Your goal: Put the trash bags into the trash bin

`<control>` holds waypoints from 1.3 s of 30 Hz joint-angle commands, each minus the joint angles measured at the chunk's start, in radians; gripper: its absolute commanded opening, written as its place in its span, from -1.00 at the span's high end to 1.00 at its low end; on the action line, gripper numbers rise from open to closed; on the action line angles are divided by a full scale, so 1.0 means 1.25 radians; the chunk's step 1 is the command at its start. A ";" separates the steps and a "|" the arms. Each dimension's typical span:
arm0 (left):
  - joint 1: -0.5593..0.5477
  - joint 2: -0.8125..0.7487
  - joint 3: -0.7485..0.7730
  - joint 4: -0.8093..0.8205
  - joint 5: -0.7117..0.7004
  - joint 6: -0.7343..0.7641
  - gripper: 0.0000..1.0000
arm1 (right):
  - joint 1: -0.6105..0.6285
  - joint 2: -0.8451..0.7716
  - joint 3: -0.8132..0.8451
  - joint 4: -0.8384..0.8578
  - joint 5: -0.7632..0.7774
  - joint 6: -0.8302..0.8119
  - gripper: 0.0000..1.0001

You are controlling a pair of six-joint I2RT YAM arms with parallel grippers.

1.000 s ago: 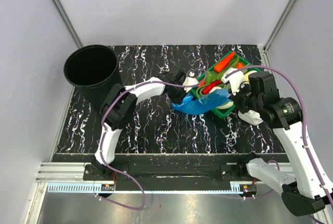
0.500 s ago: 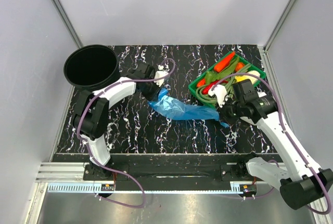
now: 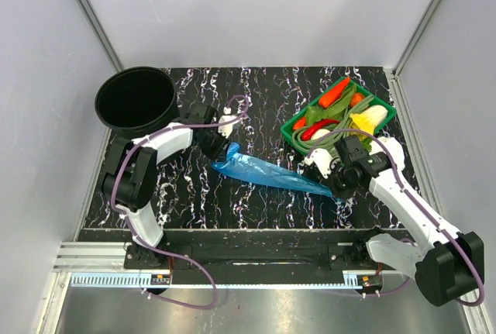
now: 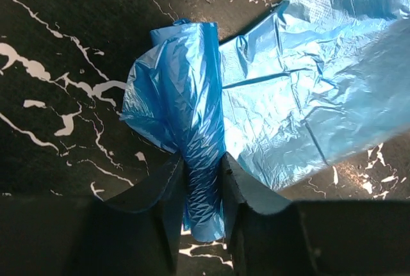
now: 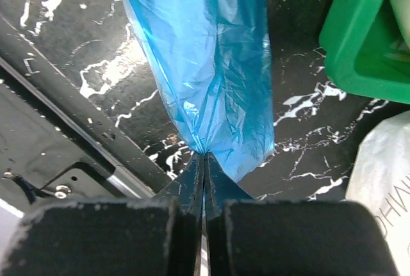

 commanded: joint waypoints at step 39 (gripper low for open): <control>-0.131 -0.033 0.025 0.164 -0.165 0.016 -0.52 | 0.001 0.217 0.171 0.188 -0.140 0.076 -0.16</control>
